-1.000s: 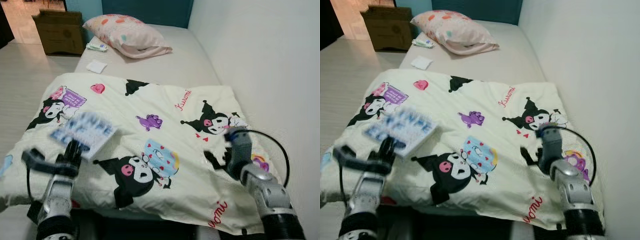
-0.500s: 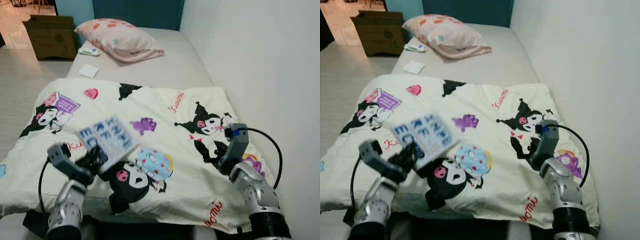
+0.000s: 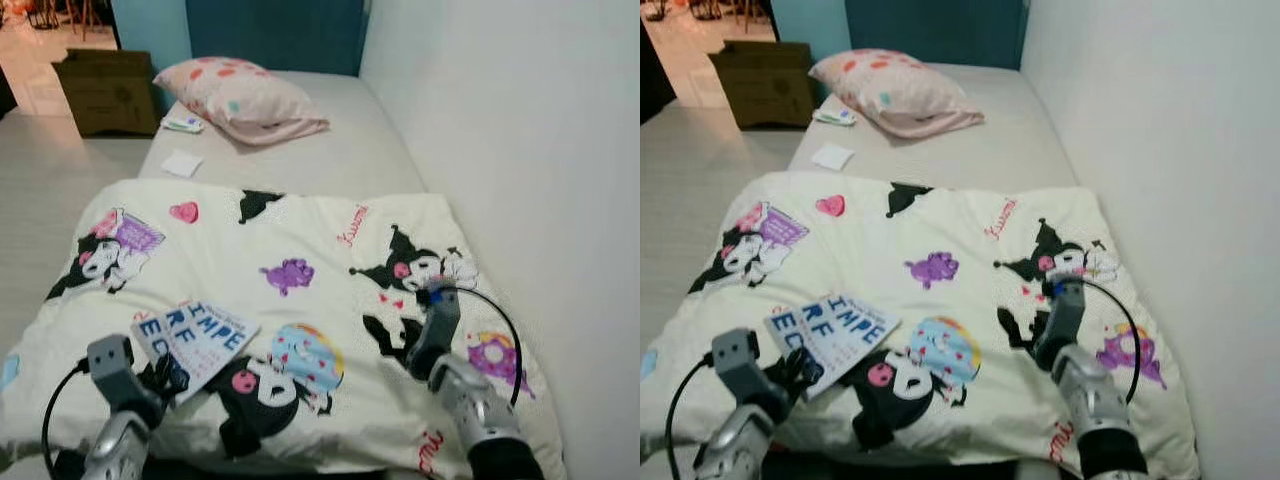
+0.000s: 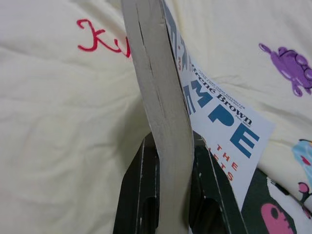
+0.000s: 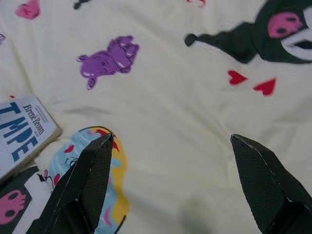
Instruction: Clean up the room
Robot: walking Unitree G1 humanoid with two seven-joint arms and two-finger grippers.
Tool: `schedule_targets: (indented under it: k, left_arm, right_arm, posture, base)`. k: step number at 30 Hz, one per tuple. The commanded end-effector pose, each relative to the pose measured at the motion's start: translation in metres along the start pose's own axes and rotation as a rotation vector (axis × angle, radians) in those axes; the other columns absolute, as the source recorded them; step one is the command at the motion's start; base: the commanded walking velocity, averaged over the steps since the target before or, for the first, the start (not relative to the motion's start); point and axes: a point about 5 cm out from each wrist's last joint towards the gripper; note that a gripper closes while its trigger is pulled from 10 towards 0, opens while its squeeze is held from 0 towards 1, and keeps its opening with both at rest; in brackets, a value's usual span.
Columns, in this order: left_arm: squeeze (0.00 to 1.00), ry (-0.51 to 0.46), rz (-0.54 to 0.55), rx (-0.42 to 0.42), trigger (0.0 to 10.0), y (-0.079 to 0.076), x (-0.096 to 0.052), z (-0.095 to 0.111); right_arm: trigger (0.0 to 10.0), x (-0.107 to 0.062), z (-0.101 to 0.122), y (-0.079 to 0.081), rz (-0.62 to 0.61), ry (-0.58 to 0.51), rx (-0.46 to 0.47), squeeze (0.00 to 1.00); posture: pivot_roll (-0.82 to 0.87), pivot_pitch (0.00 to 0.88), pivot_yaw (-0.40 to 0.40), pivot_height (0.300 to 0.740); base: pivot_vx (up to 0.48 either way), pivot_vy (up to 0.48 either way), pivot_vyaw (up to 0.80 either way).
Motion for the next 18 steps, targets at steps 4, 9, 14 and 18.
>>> schedule_targets:
  k: [4, 9, 14, 18]
  left_arm:
    - [0.00, 0.090, 0.107, 0.030, 0.0, 0.026, -0.014, -0.019]
    - [0.00, 0.084, 0.134, 0.046, 0.0, 0.032, -0.016, -0.019]
    - [0.00, -0.129, 0.024, -0.028, 0.0, 0.010, 0.003, 0.025]
    - [0.00, -0.231, -0.123, -0.082, 0.0, -0.014, 0.013, 0.052]
  right_arm:
    - [10.0, 0.000, -0.008, 0.000, -0.014, 0.019, -0.016, 0.00]
    - [10.0, 0.002, -0.009, -0.002, -0.021, 0.019, -0.017, 0.00]
    - [10.0, 0.002, -0.011, -0.006, -0.031, 0.019, -0.019, 0.00]
    - [10.0, 0.002, -0.013, -0.007, -0.035, 0.023, -0.019, 0.00]
  posture:
    - [0.10, 0.000, -0.073, 0.603]
    - [0.10, 0.000, -0.073, 0.618]
    - [0.10, 0.003, -0.080, 0.637]
    - [0.11, 0.006, -0.082, 0.647]
  base:
    - [0.000, 0.000, 0.00]
    - [0.000, 0.000, 0.00]
    - [0.000, 0.000, 0.00]
    - [0.000, 0.000, 0.00]
Point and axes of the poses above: a point about 5 cm out from each wrist's last joint towards the gripper, its own x axis pointing out of the wrist towards the gripper, its own z axis along the axis of the wrist's last joint, y = z × x, and after that the axes turned 11 degrees about -x, right-handed
